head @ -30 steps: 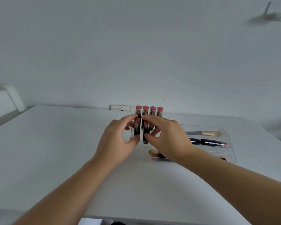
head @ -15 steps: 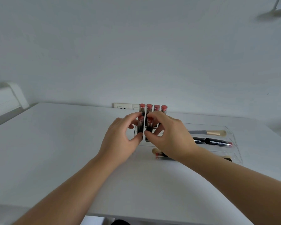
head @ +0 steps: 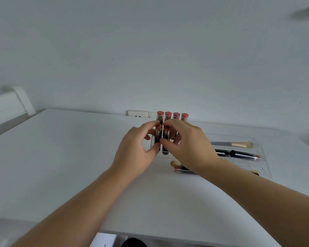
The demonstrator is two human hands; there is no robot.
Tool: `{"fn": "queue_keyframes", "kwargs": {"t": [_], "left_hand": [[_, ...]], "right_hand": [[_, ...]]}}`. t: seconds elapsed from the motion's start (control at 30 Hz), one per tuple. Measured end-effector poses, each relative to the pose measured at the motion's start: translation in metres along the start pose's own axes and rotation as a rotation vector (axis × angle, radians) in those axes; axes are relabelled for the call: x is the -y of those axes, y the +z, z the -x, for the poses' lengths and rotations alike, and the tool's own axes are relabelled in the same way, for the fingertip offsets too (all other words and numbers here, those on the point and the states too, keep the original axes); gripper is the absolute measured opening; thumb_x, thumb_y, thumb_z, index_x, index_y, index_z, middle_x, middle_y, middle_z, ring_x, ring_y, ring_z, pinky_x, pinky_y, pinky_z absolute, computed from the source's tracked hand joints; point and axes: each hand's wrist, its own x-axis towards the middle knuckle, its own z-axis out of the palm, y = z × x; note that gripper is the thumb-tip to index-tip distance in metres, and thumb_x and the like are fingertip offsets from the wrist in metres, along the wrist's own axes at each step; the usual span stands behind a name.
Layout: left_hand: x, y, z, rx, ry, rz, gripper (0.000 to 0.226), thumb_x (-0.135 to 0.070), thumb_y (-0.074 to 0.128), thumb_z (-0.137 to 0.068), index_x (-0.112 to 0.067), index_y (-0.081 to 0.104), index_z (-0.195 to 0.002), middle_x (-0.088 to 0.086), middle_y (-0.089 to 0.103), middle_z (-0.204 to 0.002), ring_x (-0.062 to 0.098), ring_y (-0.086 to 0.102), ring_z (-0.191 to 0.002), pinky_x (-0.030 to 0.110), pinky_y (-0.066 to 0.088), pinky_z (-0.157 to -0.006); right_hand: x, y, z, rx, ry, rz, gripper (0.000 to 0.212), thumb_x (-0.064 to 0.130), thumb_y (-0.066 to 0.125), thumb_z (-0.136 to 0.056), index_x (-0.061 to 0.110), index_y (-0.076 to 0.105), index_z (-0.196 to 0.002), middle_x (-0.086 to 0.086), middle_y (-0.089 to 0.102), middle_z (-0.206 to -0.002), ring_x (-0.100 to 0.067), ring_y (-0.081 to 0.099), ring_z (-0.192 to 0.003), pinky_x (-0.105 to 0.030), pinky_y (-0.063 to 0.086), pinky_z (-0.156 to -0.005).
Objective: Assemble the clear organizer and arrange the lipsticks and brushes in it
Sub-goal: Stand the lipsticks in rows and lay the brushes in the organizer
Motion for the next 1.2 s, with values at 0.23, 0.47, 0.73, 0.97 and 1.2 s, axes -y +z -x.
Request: {"fn": "queue_keyframes", "kwargs": {"t": [0.23,0.47,0.73,0.97,1.2], "left_hand": [[0.0029,0.0013,0.0004,0.013,-0.021,0.017,0.062,-0.021,0.075,-0.085,-0.038,0.052,-0.141,-0.011,0.068,-0.11,0.003,0.06,-0.099,0.01,0.037,-0.076],[0.0042,0.0019,0.0005,0.018,-0.022,0.026,0.062,-0.021,0.075,-0.086,-0.041,0.051,-0.14,-0.012,0.068,-0.11,0.002,0.06,-0.1,0.008,0.036,-0.076],[0.0037,0.002,0.0004,0.012,-0.015,0.049,0.061,-0.018,0.076,-0.085,-0.038,0.053,-0.138,-0.01,0.069,-0.107,0.006,0.061,-0.098,0.017,0.041,-0.076],[0.0015,0.0007,0.0006,0.007,-0.012,0.081,0.069,-0.017,0.076,-0.086,-0.053,0.043,-0.135,-0.021,0.068,-0.104,0.003,0.061,-0.099,0.014,0.039,-0.077],[0.0053,0.0023,0.0003,0.012,-0.016,0.046,0.06,-0.02,0.075,-0.086,-0.044,0.05,-0.135,-0.013,0.069,-0.109,0.001,0.06,-0.098,0.014,0.039,-0.077]], "right_hand": [[-0.0012,-0.0036,0.0066,0.047,0.039,-0.015,0.039,0.017,0.063,-0.086,0.031,0.058,-0.121,0.012,0.067,-0.09,-0.008,0.066,-0.074,-0.035,0.057,-0.069],[0.0002,0.0009,0.005,0.012,0.069,-0.043,0.035,0.019,0.066,-0.088,0.03,0.059,-0.12,0.01,0.068,-0.09,-0.011,0.066,-0.075,-0.037,0.056,-0.071],[-0.0027,0.0025,0.0044,0.014,0.07,-0.041,0.039,0.019,0.066,-0.088,0.03,0.059,-0.125,0.011,0.068,-0.097,-0.008,0.065,-0.075,-0.032,0.055,-0.073],[-0.0049,0.0029,0.0026,0.026,0.079,-0.061,0.042,0.017,0.064,-0.088,0.031,0.059,-0.127,0.012,0.068,-0.094,-0.007,0.064,-0.074,-0.027,0.054,-0.072],[-0.0078,0.0021,0.0035,0.014,0.085,-0.067,0.041,0.017,0.065,-0.087,0.033,0.06,-0.124,0.013,0.067,-0.092,-0.007,0.064,-0.074,-0.026,0.054,-0.07]]}}
